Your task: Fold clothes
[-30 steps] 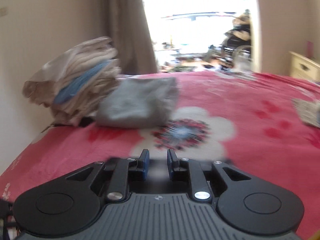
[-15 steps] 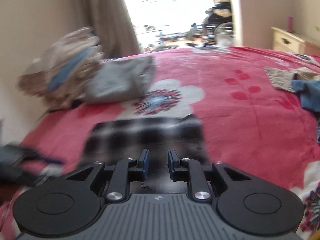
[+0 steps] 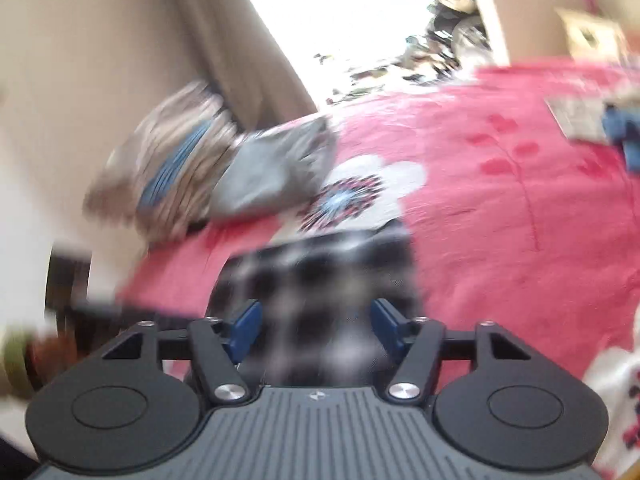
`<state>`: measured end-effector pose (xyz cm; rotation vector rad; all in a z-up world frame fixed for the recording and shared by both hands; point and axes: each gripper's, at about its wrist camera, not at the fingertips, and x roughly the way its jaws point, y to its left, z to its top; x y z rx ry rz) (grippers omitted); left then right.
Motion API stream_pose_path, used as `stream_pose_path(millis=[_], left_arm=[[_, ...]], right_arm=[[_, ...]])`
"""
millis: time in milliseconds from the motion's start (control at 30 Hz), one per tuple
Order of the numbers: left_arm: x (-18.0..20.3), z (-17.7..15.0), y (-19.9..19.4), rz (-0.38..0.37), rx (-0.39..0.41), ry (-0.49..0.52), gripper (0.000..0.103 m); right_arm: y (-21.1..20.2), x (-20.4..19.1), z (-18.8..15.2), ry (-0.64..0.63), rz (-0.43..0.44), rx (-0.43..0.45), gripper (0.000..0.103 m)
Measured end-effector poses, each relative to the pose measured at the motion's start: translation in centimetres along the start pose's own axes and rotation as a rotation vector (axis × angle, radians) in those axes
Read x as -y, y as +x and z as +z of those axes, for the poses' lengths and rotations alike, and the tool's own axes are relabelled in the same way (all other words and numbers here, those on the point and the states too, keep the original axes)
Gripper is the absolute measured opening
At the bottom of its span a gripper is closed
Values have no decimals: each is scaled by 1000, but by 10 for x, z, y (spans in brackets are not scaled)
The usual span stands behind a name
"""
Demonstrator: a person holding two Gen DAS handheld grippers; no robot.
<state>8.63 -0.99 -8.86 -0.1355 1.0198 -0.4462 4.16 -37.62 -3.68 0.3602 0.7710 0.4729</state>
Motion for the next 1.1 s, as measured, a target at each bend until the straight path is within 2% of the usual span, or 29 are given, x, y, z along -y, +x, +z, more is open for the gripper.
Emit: stream_pose_path(millis=[133,233,300,400,533,667,733,800,867,967,1100], left_arm=[[-15,7,7,-72,0,-38,62],[-22,11,16,-116,-7,-54,63],[-24,13,20,-135,-8,-54,63],[-27,16,26,-172,-5,-50,64],[-29,20,37,-212,13,-38,65],[-24,25,45,-224,34,-15,68],[-23,25,47,-232,42,-15,71],[-23,24,47,-235,52,-21,71],[-22,23,45,-226,63,-17,68],[-19,23,42,-201,78,6,59],[-20,24,32,-194,103,-9,40]], right_arm=[[41,74,13,274,100,-67,70],[67,103,9,381,151,-140,73],[78,111,7,395,188,-167,77],[95,117,8,403,306,-197,86],[123,123,20,440,411,-216,87],[137,118,29,395,465,-235,86],[135,113,29,358,476,-240,82],[138,110,27,359,484,-253,64],[140,106,24,363,487,-261,54],[132,96,23,335,458,-228,46],[106,74,24,267,433,-160,42]])
